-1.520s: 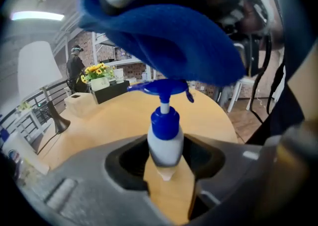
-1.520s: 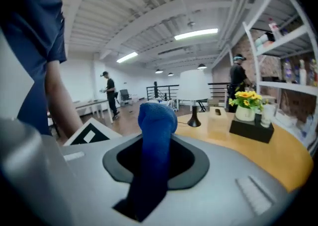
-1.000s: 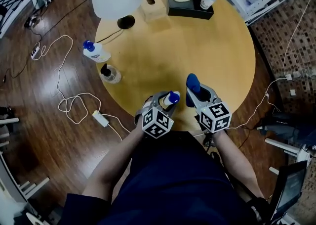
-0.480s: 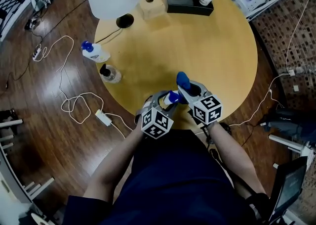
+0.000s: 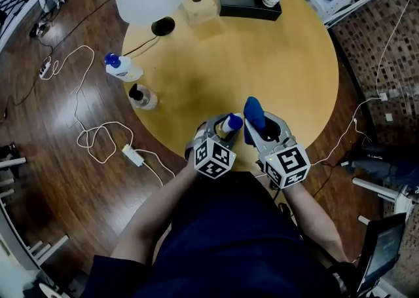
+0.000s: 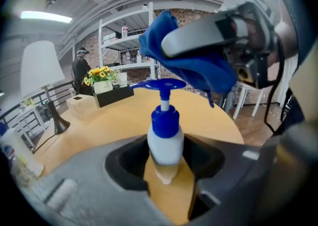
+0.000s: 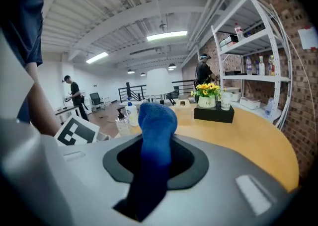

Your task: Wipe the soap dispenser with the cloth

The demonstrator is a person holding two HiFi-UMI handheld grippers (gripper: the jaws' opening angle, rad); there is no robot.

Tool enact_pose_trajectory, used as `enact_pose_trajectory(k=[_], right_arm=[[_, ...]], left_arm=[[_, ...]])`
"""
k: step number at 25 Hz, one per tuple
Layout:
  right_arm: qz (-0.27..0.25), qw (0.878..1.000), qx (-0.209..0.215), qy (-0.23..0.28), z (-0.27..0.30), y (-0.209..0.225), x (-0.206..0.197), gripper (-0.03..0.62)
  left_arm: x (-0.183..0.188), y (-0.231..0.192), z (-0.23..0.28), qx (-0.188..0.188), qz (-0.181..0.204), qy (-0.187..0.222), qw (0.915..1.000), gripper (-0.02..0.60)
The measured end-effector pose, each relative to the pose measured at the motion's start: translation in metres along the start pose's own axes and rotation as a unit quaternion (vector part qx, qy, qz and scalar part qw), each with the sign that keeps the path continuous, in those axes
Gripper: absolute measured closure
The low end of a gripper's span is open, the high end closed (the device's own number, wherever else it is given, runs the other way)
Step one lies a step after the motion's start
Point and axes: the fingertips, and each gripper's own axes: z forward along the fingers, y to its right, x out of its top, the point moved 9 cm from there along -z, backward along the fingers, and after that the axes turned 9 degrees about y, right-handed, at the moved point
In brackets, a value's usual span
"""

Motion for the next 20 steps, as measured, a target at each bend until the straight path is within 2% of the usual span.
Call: enact_pose_trajectory(k=[2, 4, 6, 7, 9, 11, 14, 16, 18, 19, 20], right_arm=[[-0.013, 0.999, 0.005, -0.035, -0.009, -0.003, -0.004, 0.49], [-0.018, 0.996, 0.038, -0.075, -0.021, -0.008, -0.009, 0.493], [-0.02, 0.99, 0.066, -0.119, -0.03, -0.014, -0.016, 0.494], [-0.018, 0.988, 0.07, -0.137, -0.031, -0.015, -0.021, 0.494], [-0.005, 0.985, 0.064, -0.16, -0.028, -0.017, -0.029, 0.494], [0.015, 0.983, 0.06, -0.171, -0.015, -0.022, -0.036, 0.494], [0.026, 0.978, 0.065, -0.197, 0.01, -0.036, -0.046, 0.494], [0.027, 0.974, 0.061, -0.215, 0.023, -0.042, -0.051, 0.494], [0.035, 0.973, 0.047, -0.222, 0.03, -0.042, -0.054, 0.493], [0.041, 0.973, 0.04, -0.223, 0.032, -0.04, -0.055, 0.493], [0.047, 0.973, 0.033, -0.222, 0.032, -0.038, -0.055, 0.493]], left_arm=[[0.005, -0.003, 0.011, 0.005, 0.0, 0.007, 1.0, 0.374], [0.009, -0.007, 0.021, 0.006, 0.005, 0.017, 0.9998, 0.374], [0.01, -0.009, 0.026, -0.006, 0.03, 0.029, 0.9991, 0.371], [0.008, -0.008, 0.026, -0.015, 0.048, 0.033, 0.9982, 0.36], [-0.003, -0.007, 0.023, -0.03, 0.071, 0.031, 0.9965, 0.28], [-0.018, -0.007, 0.02, -0.033, 0.066, 0.015, 0.9972, 0.259], [-0.036, -0.006, 0.022, -0.029, 0.057, -0.012, 0.9979, 0.261], [-0.039, -0.004, 0.028, -0.023, 0.083, -0.02, 0.9961, 0.278], [-0.039, -0.002, 0.033, -0.014, 0.118, -0.017, 0.9928, 0.333], [-0.038, -0.002, 0.035, -0.011, 0.127, -0.014, 0.9918, 0.364], [-0.037, -0.003, 0.036, -0.009, 0.129, -0.011, 0.9915, 0.37]])
